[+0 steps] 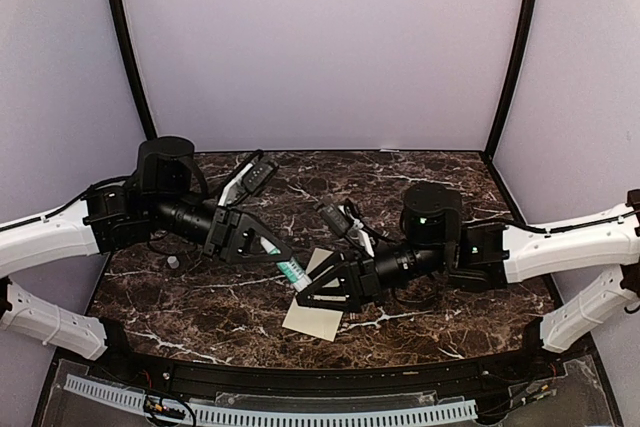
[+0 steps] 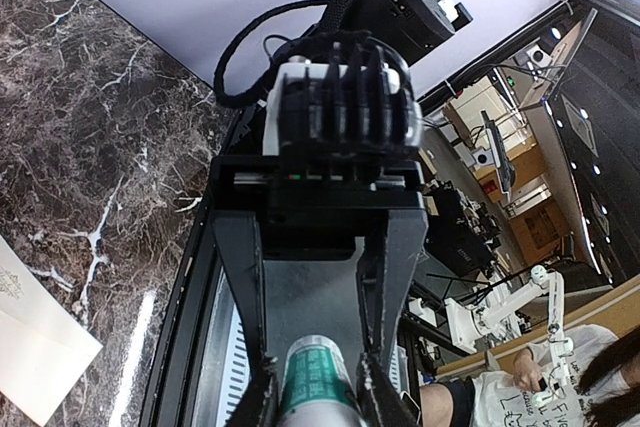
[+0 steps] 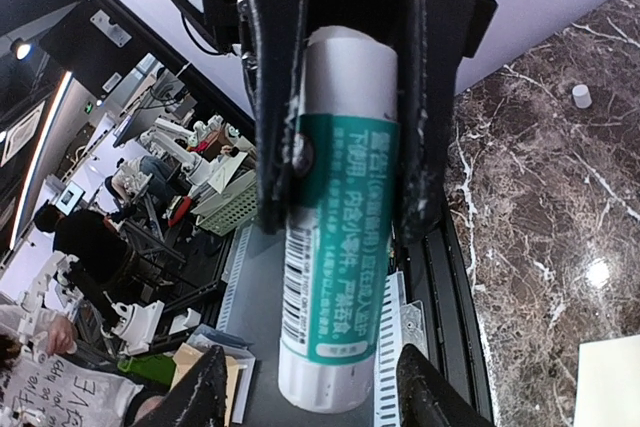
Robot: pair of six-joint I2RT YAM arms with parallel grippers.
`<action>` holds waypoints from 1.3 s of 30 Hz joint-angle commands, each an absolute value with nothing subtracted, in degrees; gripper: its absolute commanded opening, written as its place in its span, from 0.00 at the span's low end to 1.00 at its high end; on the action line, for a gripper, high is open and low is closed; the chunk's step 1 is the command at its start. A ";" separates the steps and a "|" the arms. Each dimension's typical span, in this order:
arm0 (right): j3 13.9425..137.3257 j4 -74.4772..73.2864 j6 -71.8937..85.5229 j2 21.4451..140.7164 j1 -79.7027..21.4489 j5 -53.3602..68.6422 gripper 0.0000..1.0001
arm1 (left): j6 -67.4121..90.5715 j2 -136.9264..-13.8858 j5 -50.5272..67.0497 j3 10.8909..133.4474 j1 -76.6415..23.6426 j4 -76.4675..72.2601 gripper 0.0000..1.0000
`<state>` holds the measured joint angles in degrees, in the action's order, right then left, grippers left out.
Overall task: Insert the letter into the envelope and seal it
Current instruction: Screw the solid glue.
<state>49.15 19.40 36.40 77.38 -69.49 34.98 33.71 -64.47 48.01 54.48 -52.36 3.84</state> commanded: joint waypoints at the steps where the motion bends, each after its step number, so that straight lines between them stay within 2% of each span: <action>1: 51.64 24.81 37.73 78.73 -70.17 35.83 0.42 | 33.71 -64.20 49.46 56.33 -52.90 1.74 0.01; 9: 51.25 25.09 38.68 79.07 -70.48 34.32 0.12 | 32.94 -63.88 48.19 56.19 -52.98 2.54 0.00; 17: 52.34 18.01 36.68 77.98 -70.49 24.97 0.11 | 33.34 -63.64 42.06 56.24 -52.99 4.48 0.00; 29: 63.81 -8.84 36.70 83.97 -70.54 -5.21 0.10 | 39.11 -64.34 27.81 54.01 -53.00 8.64 0.00; 39: 73.32 -17.98 38.07 91.08 -71.26 -15.50 0.11 | 45.24 -65.72 23.01 49.84 -52.97 5.13 0.00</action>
